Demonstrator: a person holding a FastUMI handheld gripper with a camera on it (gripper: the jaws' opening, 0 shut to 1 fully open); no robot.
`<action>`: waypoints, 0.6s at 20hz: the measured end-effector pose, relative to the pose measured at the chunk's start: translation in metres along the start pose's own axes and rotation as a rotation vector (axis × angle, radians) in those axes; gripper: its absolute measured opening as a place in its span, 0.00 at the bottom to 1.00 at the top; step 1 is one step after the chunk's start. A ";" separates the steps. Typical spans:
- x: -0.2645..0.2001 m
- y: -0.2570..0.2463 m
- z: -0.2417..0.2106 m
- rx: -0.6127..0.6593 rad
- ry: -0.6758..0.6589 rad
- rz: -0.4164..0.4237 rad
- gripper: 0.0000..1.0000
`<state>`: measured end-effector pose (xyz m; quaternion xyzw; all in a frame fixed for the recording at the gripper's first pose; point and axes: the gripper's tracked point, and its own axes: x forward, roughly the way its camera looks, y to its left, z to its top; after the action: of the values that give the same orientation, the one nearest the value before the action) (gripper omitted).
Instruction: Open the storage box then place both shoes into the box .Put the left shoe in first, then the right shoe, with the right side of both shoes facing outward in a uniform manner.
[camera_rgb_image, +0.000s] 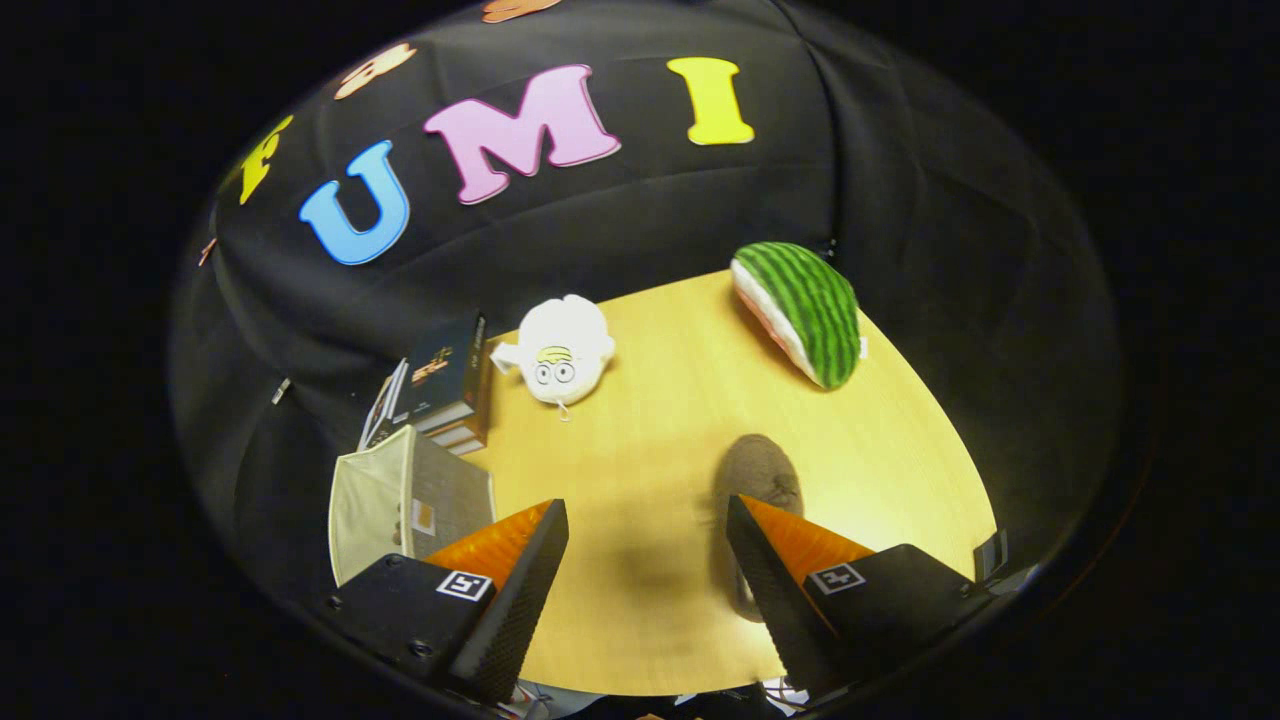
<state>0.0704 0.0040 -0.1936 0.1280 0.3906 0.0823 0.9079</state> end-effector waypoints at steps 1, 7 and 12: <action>0.003 -0.015 -0.005 0.008 0.012 -0.013 0.99; 0.035 -0.092 -0.029 -0.015 0.071 -0.075 0.99; 0.057 -0.123 -0.068 -0.116 0.156 -0.099 0.99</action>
<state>0.0655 -0.0873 -0.3147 0.0490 0.4607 0.0694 0.8835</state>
